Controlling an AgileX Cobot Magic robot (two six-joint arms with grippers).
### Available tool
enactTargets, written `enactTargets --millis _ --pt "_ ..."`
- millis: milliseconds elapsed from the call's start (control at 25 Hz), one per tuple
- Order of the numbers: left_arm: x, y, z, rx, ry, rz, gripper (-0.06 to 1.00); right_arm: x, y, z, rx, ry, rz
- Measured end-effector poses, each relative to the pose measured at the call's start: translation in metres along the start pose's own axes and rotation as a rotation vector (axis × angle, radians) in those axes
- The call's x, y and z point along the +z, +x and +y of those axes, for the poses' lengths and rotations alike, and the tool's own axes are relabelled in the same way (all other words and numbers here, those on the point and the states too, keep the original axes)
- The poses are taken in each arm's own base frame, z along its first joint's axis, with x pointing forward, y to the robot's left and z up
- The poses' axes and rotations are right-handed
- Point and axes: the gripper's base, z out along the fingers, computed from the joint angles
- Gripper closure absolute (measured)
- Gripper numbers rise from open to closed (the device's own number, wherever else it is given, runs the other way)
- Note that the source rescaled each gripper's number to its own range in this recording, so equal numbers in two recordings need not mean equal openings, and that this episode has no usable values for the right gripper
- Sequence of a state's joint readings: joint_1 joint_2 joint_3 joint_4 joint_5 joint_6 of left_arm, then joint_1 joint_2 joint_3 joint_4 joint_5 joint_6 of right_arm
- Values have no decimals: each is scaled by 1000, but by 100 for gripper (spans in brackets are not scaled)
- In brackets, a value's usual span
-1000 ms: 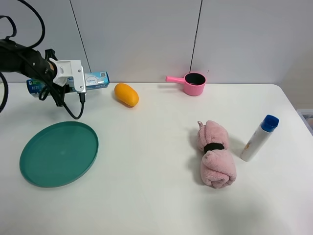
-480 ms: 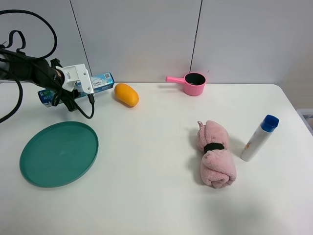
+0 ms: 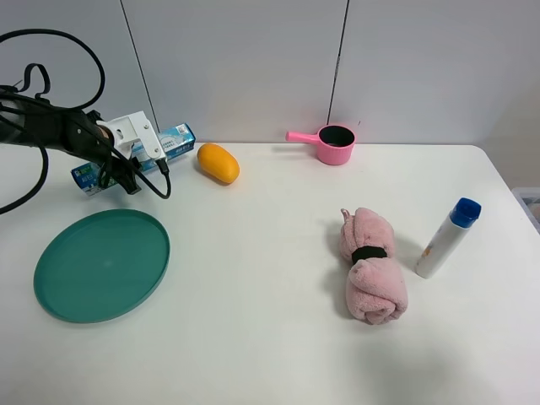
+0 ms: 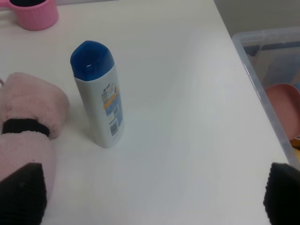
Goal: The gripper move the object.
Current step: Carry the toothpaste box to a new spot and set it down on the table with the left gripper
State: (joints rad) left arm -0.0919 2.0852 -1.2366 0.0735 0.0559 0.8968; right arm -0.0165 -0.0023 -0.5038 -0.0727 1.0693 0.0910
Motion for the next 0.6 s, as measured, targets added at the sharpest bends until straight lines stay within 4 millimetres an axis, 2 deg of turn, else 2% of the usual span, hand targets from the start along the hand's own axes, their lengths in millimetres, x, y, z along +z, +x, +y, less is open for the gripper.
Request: enactTargets --millis 240,600 --pt "11 10 -5 -13 17 23 93 0 0 0 0 0 0" --pt "11 16 -1 -37 11 32 93 0 0 0 0 0 0"
